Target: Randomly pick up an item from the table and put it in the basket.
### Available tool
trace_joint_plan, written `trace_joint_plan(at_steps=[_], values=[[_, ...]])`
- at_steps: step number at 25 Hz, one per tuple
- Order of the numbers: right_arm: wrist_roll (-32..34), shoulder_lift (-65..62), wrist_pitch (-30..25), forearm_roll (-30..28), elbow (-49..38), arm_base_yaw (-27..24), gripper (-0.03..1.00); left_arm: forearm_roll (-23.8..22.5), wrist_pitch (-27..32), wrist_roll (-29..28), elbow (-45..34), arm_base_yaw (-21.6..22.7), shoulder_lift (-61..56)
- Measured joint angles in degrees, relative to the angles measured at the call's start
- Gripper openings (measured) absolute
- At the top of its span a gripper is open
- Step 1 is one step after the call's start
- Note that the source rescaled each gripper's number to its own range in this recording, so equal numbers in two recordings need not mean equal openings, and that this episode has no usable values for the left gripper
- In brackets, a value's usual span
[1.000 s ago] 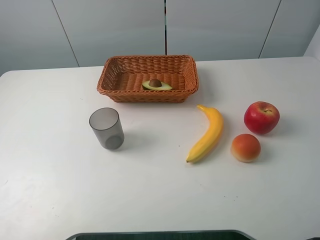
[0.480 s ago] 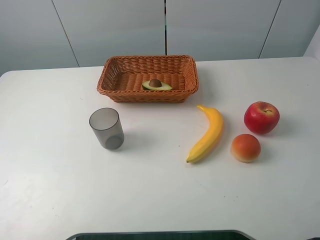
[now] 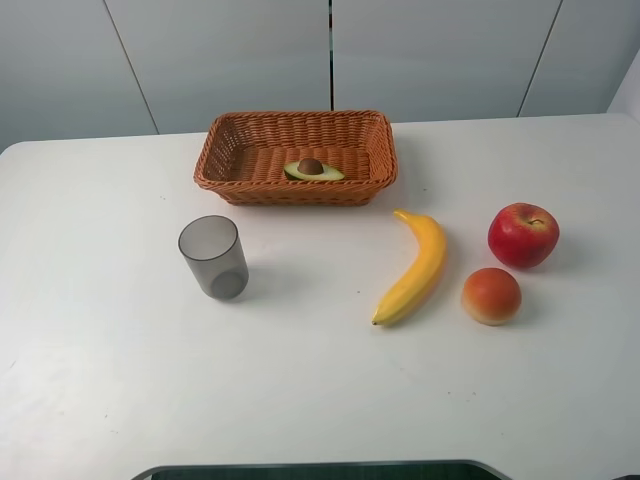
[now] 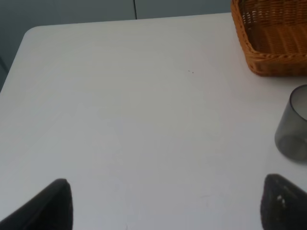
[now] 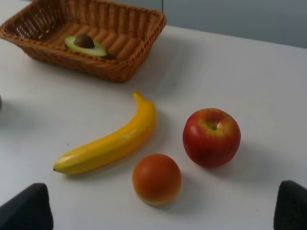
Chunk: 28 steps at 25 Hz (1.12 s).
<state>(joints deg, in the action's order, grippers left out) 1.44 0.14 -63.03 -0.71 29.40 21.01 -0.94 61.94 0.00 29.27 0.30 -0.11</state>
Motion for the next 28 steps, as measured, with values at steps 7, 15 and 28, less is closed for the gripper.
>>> trace_joint_plan(at_steps=[7,15,28], values=[[-0.2,-0.2,0.0,0.0,0.0,-6.1,1.0,0.0,0.0,0.0,0.0,0.0,0.0],[-0.2,-0.2,0.0,0.3,0.0,-25.1,1.0,0.0,0.0,0.0,0.0,0.0,0.0],[-0.2,-0.2,0.0,0.3,0.0,-27.3,1.0,0.0,0.0,0.0,0.0,0.0,0.0]])
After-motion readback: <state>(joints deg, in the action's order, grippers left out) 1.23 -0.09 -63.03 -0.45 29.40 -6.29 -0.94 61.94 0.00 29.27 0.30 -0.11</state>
